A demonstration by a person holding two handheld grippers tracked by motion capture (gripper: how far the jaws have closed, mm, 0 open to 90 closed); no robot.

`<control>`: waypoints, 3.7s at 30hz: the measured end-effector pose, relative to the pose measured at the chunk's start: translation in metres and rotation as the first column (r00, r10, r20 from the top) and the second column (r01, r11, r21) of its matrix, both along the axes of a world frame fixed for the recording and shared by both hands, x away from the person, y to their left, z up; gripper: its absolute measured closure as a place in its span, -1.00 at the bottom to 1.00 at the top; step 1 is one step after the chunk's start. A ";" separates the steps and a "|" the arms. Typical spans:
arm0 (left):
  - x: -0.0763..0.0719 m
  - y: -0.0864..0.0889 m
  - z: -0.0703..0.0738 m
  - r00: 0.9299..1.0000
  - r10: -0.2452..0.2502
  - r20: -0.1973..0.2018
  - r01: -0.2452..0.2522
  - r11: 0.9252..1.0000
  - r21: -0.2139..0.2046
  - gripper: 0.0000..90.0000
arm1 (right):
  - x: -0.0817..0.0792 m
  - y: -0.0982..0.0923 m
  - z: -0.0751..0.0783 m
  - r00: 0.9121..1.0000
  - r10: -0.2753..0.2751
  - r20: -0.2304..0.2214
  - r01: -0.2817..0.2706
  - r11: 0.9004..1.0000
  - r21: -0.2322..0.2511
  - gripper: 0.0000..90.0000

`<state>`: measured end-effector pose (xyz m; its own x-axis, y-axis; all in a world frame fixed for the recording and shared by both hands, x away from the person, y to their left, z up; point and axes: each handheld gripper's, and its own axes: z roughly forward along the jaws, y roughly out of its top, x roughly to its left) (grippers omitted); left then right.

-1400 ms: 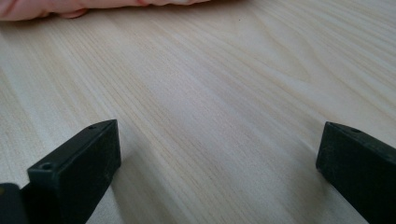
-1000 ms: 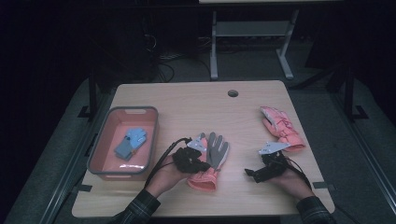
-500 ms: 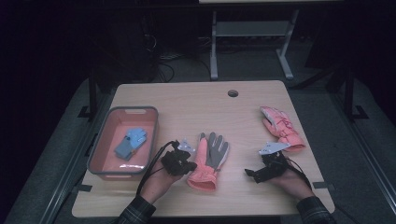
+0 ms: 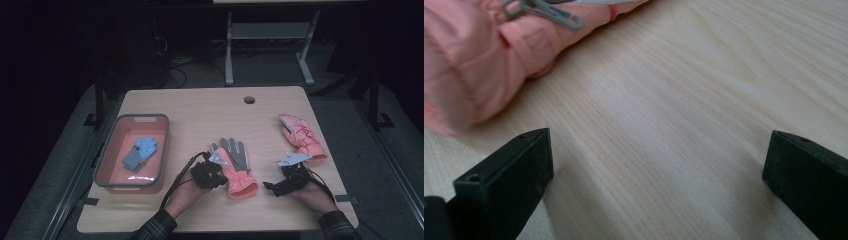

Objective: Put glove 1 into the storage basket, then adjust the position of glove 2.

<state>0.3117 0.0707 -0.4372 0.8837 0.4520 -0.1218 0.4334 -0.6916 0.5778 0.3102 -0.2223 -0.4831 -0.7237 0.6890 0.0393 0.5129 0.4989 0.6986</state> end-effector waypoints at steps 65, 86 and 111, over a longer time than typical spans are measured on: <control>-0.019 0.066 -0.040 0.981 0.062 0.184 -0.043 0.994 -0.103 -0.70 | 0.056 -0.047 0.075 0.980 -0.201 0.008 0.200 0.976 0.092 -0.11; -0.019 0.065 -0.040 0.981 0.065 0.185 -0.045 0.993 -0.109 -0.70 | 0.088 -0.100 0.069 0.936 -0.353 -0.007 0.352 0.932 0.081 -0.19; -0.019 0.065 -0.040 0.981 0.062 0.185 -0.042 0.993 -0.107 -0.70 | 0.103 -0.099 0.030 0.937 -0.344 -0.065 0.346 0.938 0.009 0.82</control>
